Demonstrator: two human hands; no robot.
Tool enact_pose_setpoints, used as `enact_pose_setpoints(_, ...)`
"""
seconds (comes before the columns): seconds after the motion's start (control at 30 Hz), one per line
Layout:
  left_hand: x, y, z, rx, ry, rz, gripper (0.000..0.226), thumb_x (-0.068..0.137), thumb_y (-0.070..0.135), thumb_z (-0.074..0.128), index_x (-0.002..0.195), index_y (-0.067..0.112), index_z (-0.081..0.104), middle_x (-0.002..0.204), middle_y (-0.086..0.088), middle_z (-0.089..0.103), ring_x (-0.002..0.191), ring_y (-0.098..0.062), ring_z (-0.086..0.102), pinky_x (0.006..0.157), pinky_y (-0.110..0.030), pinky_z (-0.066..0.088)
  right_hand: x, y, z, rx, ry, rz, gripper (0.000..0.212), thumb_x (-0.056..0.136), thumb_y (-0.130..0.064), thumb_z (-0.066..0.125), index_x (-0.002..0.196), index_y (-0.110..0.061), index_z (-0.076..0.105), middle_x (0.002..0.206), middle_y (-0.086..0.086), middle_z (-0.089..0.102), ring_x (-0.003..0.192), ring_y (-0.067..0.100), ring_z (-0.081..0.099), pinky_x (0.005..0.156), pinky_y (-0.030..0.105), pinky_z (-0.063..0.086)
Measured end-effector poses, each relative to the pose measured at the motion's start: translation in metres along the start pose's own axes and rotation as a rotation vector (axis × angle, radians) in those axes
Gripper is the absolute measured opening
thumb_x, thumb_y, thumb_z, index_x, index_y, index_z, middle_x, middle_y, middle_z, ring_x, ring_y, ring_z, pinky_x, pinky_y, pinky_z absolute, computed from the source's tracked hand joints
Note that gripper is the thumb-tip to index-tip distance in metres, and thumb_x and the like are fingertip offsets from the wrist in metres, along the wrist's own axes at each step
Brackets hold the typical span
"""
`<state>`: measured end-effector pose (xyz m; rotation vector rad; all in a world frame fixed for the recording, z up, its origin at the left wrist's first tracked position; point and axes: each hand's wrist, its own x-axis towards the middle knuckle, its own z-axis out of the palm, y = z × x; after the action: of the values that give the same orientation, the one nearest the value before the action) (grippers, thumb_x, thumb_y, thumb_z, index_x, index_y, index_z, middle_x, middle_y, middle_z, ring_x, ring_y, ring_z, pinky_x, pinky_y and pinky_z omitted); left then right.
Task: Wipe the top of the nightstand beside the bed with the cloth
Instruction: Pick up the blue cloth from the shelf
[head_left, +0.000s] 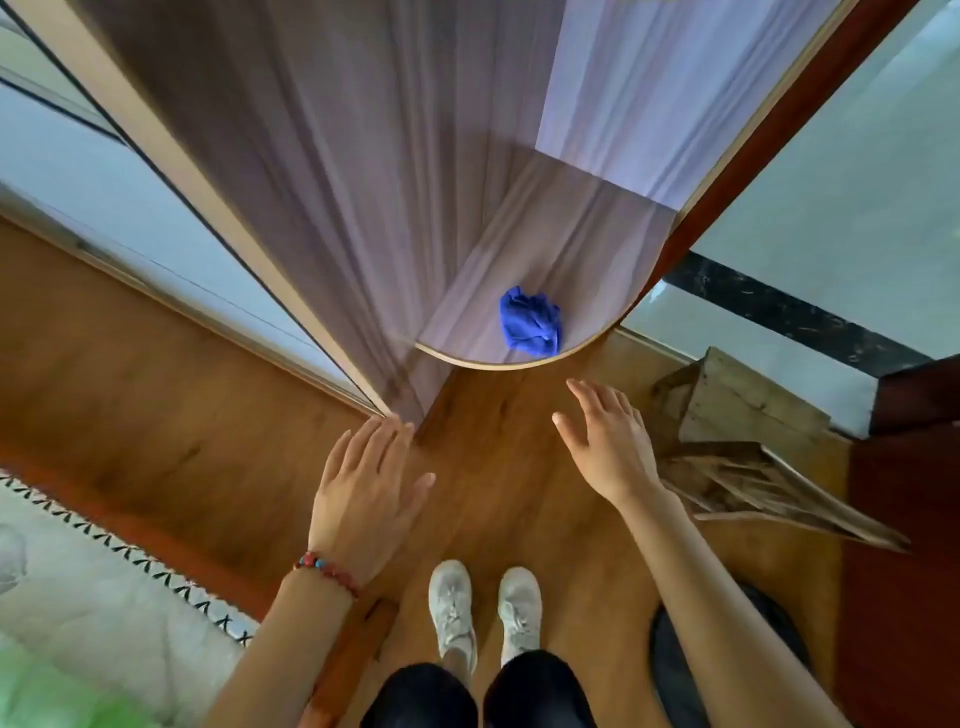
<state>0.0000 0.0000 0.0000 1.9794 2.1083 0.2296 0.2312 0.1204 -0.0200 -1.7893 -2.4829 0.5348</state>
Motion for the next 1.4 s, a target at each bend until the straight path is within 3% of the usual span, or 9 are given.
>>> enact_pose_setpoints(0.27,0.033,-0.004,0.038,0.041,0.079,-0.018,0.067,0.097,0.049,0.018,0.116,0.001,0.060,0.118,-0.015,0.061,0.112,-0.030,0.056,0.096,-0.047,0.040,0.111,0.018,0.053,0.208,0.061,0.093,0.043,0.093,-0.032,0.047,0.132,-0.015,0.042,0.129,0.012,0.050,0.112,0.027,0.049,0.083,0.041,0.047)
enact_pose_setpoints(0.4,0.040,-0.002,0.052,0.051,0.043,-0.069,0.067,0.096,0.051,0.018,0.117,0.002,0.060,0.119,-0.014,0.061,0.112,-0.029,0.056,0.096,-0.047,0.037,0.161,0.030,0.074,0.223,0.022,0.195,0.047,0.094,-0.036,0.043,0.137,-0.020,0.035,0.134,0.015,0.043,0.117,0.030,0.044,0.088,0.044,0.044)
enact_pose_setpoints(0.53,0.040,-0.001,0.065,0.050,0.009,-0.111,0.068,0.097,0.052,0.017,0.115,0.003,0.061,0.118,-0.013,0.062,0.112,-0.029,0.057,0.094,-0.048,0.039,0.185,0.036,0.092,0.216,-0.077,0.222,0.050,0.092,-0.042,0.042,0.139,-0.027,0.029,0.131,0.016,0.041,0.116,0.031,0.042,0.082,0.043,0.045)
enact_pose_setpoints(0.63,0.035,-0.004,0.073,0.060,-0.012,-0.139,0.068,0.097,0.051,0.019,0.113,0.002,0.063,0.116,-0.015,0.063,0.110,-0.030,0.058,0.093,-0.051,0.039,0.192,0.035,0.106,0.168,-0.083,0.207,0.053,0.091,-0.044,0.044,0.139,-0.029,0.028,0.127,0.018,0.042,0.115,0.033,0.038,0.088,0.047,0.043)
enact_pose_setpoints(0.83,0.027,-0.008,0.077,0.062,-0.076,-0.211,0.068,0.096,0.052,0.019,0.114,0.003,0.062,0.116,-0.014,0.063,0.110,-0.030,0.058,0.093,-0.047,0.038,0.191,0.031,0.114,0.256,-0.036,0.205,0.050,0.090,-0.038,0.050,0.135,-0.022,0.035,0.117,0.022,0.047,0.111,0.034,0.040,0.089,0.044,0.040)
enact_pose_setpoints(0.97,0.026,-0.010,0.072,0.061,-0.071,-0.229,0.066,0.095,0.052,0.021,0.115,0.004,0.061,0.117,-0.014,0.062,0.111,-0.030,0.057,0.095,-0.047,0.036,0.184,0.029,0.106,0.398,-0.005,0.192,0.044,0.086,-0.031,0.058,0.127,-0.021,0.045,0.110,0.019,0.049,0.095,0.032,0.051,0.078,0.037,0.043)
enact_pose_setpoints(1.07,0.019,-0.014,0.065,0.073,-0.071,-0.221,0.062,0.092,0.050,0.027,0.117,0.005,0.060,0.118,-0.013,0.061,0.113,-0.029,0.056,0.096,-0.047,0.034,0.168,0.021,0.096,0.363,0.003,0.088,0.042,0.083,-0.028,0.062,0.122,-0.018,0.050,0.108,0.015,0.048,0.078,0.026,0.052,0.066,0.031,0.044)
enact_pose_setpoints(1.17,0.006,-0.019,0.051,0.081,-0.073,-0.229,0.060,0.091,0.050,0.028,0.118,0.006,0.059,0.120,-0.013,0.060,0.115,-0.028,0.054,0.098,-0.046,0.033,0.144,0.010,0.079,0.305,0.024,-0.041,0.042,0.080,-0.023,0.067,0.118,-0.014,0.054,0.105,0.017,0.050,0.075,0.027,0.056,0.061,0.028,0.043)
enact_pose_setpoints(1.4,-0.040,-0.025,0.005,0.077,-0.085,-0.300,0.071,0.097,0.052,0.012,0.115,0.004,0.061,0.117,-0.016,0.061,0.111,-0.031,0.057,0.095,-0.048,0.038,0.065,-0.028,0.009,0.237,0.061,-0.199,0.042,0.074,-0.015,0.074,0.113,-0.009,0.058,0.103,0.020,0.052,0.079,0.029,0.062,0.065,0.032,0.054)
